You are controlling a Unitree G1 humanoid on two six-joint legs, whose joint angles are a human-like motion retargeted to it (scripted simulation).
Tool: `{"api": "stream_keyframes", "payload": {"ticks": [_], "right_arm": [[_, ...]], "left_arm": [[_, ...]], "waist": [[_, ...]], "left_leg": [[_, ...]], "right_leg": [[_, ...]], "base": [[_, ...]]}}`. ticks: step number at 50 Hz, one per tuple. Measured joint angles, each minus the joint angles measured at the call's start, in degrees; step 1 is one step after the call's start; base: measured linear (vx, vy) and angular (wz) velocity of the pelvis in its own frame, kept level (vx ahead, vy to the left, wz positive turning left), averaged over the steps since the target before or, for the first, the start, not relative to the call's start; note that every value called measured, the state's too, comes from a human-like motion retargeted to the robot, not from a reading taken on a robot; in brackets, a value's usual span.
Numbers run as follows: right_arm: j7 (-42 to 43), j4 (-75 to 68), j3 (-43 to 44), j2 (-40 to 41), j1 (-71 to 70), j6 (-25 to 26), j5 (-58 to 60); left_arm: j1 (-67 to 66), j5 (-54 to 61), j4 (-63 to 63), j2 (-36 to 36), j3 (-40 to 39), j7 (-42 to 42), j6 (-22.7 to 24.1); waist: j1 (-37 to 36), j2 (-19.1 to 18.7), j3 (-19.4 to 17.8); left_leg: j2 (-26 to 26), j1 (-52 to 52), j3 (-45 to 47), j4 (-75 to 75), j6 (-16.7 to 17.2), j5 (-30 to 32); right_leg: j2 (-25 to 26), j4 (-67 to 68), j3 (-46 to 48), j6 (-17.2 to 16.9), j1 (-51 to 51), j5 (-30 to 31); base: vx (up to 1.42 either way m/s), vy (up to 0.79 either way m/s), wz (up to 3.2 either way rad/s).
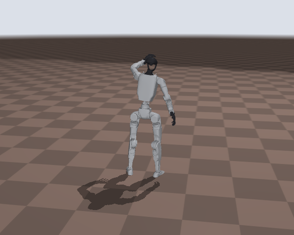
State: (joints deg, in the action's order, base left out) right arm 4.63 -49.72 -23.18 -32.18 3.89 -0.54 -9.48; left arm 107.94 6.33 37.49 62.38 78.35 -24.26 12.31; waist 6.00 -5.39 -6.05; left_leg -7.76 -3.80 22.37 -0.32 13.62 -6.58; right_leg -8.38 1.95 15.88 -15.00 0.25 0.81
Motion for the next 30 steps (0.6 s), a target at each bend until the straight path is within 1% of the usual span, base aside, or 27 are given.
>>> {"api": "stream_keyframes", "payload": {"ticks": [2, 3, 4, 5, 6, 8, 10, 12, 13, 15, 16, 17, 18, 19, 22, 25, 27, 28, 30], "right_arm": [[1.03, 0.34, 0.68, 0.04, -0.26, -0.15, -0.17], [1.26, 0.53, 1.03, 0.0, -0.35, -0.15, -0.17], [1.19, 0.72, 1.37, -0.28, -0.46, -0.06, -0.06], [0.97, 0.92, 1.71, -0.68, -0.59, 0.08, 0.1], [0.45, 1.11, 1.89, -0.96, -0.61, 0.39, 0.5], [-0.96, 1.52, 2.03, -1.5, -0.72, 1.34, 1.5], [-2.81, 1.96, 2.03, -1.92, -0.77, 2.65, 2.63], [-5.19, 2.41, 1.94, -2.32, -0.66, 3.96, 3.74], [-6.47, 2.61, 1.87, -2.48, -0.55, 4.51, 4.27], [-8.38, 2.87, 1.75, -2.49, -0.13, 5.19, 5.14], [-8.63, 2.92, 1.65, -2.21, 0.22, 5.26, 5.4], [-8.7, 2.94, 1.54, -1.86, 0.58, 5.25, 5.64], [-8.44, 2.9, 1.43, -1.36, 0.92, 5.11, 5.82], [-7.93, 2.75, 1.33, -0.83, 1.13, 4.82, 5.89], [-6.17, 2.11, 0.94, 0.32, 1.57, 3.49, 5.75], [-4.5, 1.39, 0.71, 0.49, 1.94, 1.8, 4.85], [-2.57, 0.84, 0.73, 0.52, 2.12, 0.66, 3.49], [-1.43, 0.55, 0.74, 0.61, 2.16, 0.2, 2.65], [0.59, 0.05, 0.65, 0.88, 2.08, -0.34, 1.06]], "left_arm": [[-0.01, 0.0, -0.97, 0.68, 1.3, -1.54, 0.14], [-0.54, 0.96, -2.38, 1.48, 1.73, -0.21, 0.81], [-1.6, 2.83, -4.54, 2.76, 1.87, 2.9, 1.71], [-2.93, 5.16, -7.08, 4.28, 1.87, 6.88, 2.73], [-4.78, 9.04, -10.15, 5.88, 1.87, 12.58, 3.33], [-8.86, 19.22, -16.97, 9.38, 1.87, 25.56, 2.76], [-13.85, 30.77, -24.04, 12.66, 1.87, 39.22, -1.15], [-19.05, 39.18, -30.31, 15.42, 1.87, 52.66, -7.88], [-21.33, 41.65, -32.89, 16.51, 1.87, 59.04, -11.43], [-24.65, 43.42, -36.4, 17.77, 1.87, 68.19, -16.45], [-25.15, 43.02, -36.94, 17.92, 1.87, 69.03, -16.73], [-25.28, 42.46, -37.14, 17.96, 1.87, 68.84, -16.43], [-24.63, 41.59, -36.64, 17.78, 1.87, 66.61, -14.94], [-23.38, 40.43, -35.41, 17.19, 1.87, 62.54, -12.52], [-18.97, 35.08, -29.27, 14.2, 0.43, 46.9, -4.12], [-14.03, 23.9, -21.1, 9.92, -2.01, 30.48, 2.64], [-10.08, 11.94, -15.18, 6.69, -1.63, 16.54, 4.49], [-8.2, 5.87, -12.23, 4.98, -1.09, 8.98, 4.1], [-5.41, -2.77, -6.98, 1.56, -0.24, -4.48, 1.36]], "waist": [[-0.38, -0.18, 0.01], [-0.66, -0.38, 0.01], [-0.93, -0.75, -0.05], [-1.19, -1.2, -0.14], [-1.5, -1.58, -0.11], [-1.97, -2.28, -0.15], [-2.37, -2.89, -0.23], [-2.55, -3.5, -0.32], [-2.55, -3.75, -0.37], [-2.61, -4.02, -0.38], [-2.73, -3.91, -0.28], [-2.85, -3.72, -0.2], [-2.94, -3.36, -0.12], [-3.0, -2.94, -0.15], [-2.98, -1.92, -0.19], [-2.59, -1.68, -0.02], [-2.25, -1.65, 0.14], [-2.09, -1.59, 0.21], [-1.83, -1.38, 0.26]], "left_leg": [[-0.05, -0.03, 0.33, -0.01, 0.02, 0.03], [-0.1, -0.08, 0.56, -0.03, 0.06, 0.03], [-0.16, -0.2, 0.81, -0.08, 0.13, 0.04], [-0.24, -0.35, 1.07, -0.15, 0.2, 0.04], [-0.33, -0.48, 1.39, -0.18, 0.29, 0.01], [-0.48, -0.77, 1.98, -0.27, 0.43, -0.05], [-0.58, -1.05, 2.49, -0.35, 0.52, -0.14], [-0.65, -1.25, 2.84, -0.4, 0.64, -0.23], [-0.68, -1.33, 2.94, -0.4, 0.71, -0.27], [-0.71, -1.39, 3.0, -0.36, 0.84, -0.36], [-0.7, -1.36, 2.96, -0.32, 0.87, -0.4], [-0.66, -1.32, 2.86, -0.29, 0.89, -0.42], [-0.59, -1.26, 2.65, -0.27, 0.9, -0.41], [-0.48, -1.21, 2.32, -0.28, 0.89, -0.37], [-0.13, -0.94, 1.16, -0.27, 0.87, -0.21], [0.21, -0.4, -0.15, -0.25, 0.84, 0.0], [0.48, 0.03, -1.03, -0.28, 0.67, 0.18], [0.64, 0.23, -1.45, -0.31, 0.53, 0.27], [0.99, 0.52, -2.19, -0.41, 0.23, 0.43]], "right_leg": [[0.09, -0.04, -0.3, 0.0, -0.17, 0.1], [0.17, -0.05, -0.5, 0.0, -0.27, 0.15], [0.27, -0.03, -0.7, 0.0, -0.33, 0.18], [0.38, 0.0, -0.9, 0.0, -0.38, 0.21], [0.51, 0.02, -1.15, 0.0, -0.46, 0.25], [0.73, 0.09, -1.62, 0.0, -0.58, 0.29], [0.88, 0.18, -2.04, 0.0, -0.68, 0.31], [0.98, 0.25, -2.31, 0.0, -0.71, 0.29], [1.02, 0.28, -2.38, 0.0, -0.69, 0.28], [1.03, 0.29, -2.42, 0.0, -0.63, 0.23], [1.0, 0.25, -2.39, 0.0, -0.58, 0.22], [0.95, 0.21, -2.31, 0.0, -0.52, 0.19], [0.84, 0.19, -2.14, 0.0, -0.43, 0.14], [0.69, 0.19, -1.87, 0.0, -0.28, 0.06], [0.23, 0.11, -0.88, 0.0, 0.2, -0.17], [-0.2, -0.11, 0.25, 0.0, 0.56, -0.27], [-0.5, -0.28, 1.01, 0.0, 0.72, -0.31], [-0.68, -0.34, 1.36, 0.0, 0.79, -0.34], [-1.06, -0.44, 2.01, 0.0, 0.94, -0.39]], "base": [[0.0, 0.0, 0.0], [-0.01, -0.02, -0.19], [-0.01, -0.02, -0.2], [-0.01, -0.02, -0.22], [-0.01, -0.02, -0.23], [0.0, -0.02, -0.23], [0.0, -0.01, -0.1], [0.0, 0.0, 0.0], [0.0, 0.0, 0.0], [0.0, 0.0, 0.0], [0.0, 0.0, 0.0], [0.0, 0.0, 0.0], [0.01, 0.01, 0.19], [0.01, 0.01, 0.26], [0.0, 0.02, 0.31], [0.0, 0.03, 0.35], [0.0, 0.03, 0.35], [0.0, 0.03, 0.33], [0.0, 0.03, 0.28]]}}
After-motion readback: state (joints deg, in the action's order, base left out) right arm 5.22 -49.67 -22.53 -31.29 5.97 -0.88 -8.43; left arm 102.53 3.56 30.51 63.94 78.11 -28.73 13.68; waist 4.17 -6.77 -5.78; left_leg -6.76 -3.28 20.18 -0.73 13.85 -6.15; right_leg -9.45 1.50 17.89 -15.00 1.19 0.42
